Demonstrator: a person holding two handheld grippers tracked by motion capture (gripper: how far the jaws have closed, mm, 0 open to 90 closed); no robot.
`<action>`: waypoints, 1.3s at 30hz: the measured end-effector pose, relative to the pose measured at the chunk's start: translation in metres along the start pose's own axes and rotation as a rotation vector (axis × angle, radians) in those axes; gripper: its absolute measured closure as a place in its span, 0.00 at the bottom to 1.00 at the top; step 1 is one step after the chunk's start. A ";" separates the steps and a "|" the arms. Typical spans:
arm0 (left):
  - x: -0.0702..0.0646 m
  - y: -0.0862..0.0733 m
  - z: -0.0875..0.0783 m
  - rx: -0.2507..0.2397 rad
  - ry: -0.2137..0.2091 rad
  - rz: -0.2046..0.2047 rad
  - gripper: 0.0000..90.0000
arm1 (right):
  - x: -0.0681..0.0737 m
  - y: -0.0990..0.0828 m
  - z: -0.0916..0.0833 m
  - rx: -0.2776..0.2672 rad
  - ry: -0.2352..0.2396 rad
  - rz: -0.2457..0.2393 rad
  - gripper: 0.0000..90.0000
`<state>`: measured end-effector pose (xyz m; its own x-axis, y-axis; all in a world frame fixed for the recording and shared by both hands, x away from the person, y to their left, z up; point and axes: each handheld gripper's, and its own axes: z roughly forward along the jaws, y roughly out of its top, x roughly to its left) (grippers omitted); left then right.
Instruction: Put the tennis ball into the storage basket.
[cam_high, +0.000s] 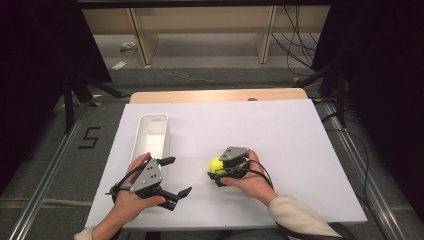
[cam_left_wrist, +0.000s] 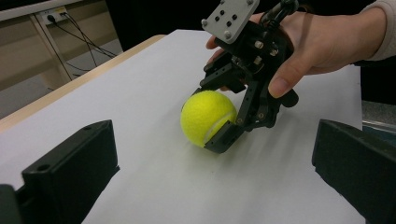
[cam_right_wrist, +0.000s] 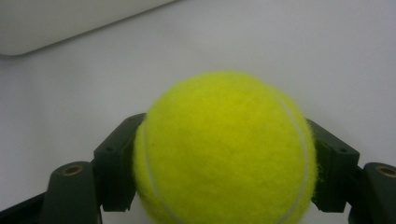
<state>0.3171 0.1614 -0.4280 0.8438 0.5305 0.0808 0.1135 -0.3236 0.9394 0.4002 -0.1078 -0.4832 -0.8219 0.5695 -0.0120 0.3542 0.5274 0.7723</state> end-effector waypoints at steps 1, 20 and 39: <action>0.000 0.000 0.000 -0.001 0.000 0.000 0.00 | 0.000 0.000 -0.001 -0.001 -0.001 0.002 0.29; 0.000 0.000 -0.001 -0.003 0.000 0.002 0.00 | -0.002 0.007 -0.009 -0.040 -0.006 0.009 0.29; 0.000 0.000 0.000 -0.002 -0.003 0.000 0.00 | -0.007 0.015 -0.017 -0.079 -0.004 0.010 0.29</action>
<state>0.3171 0.1618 -0.4278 0.8452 0.5285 0.0796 0.1125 -0.3214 0.9402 0.4035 -0.1143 -0.4611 -0.8168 0.5769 -0.0065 0.3258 0.4705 0.8200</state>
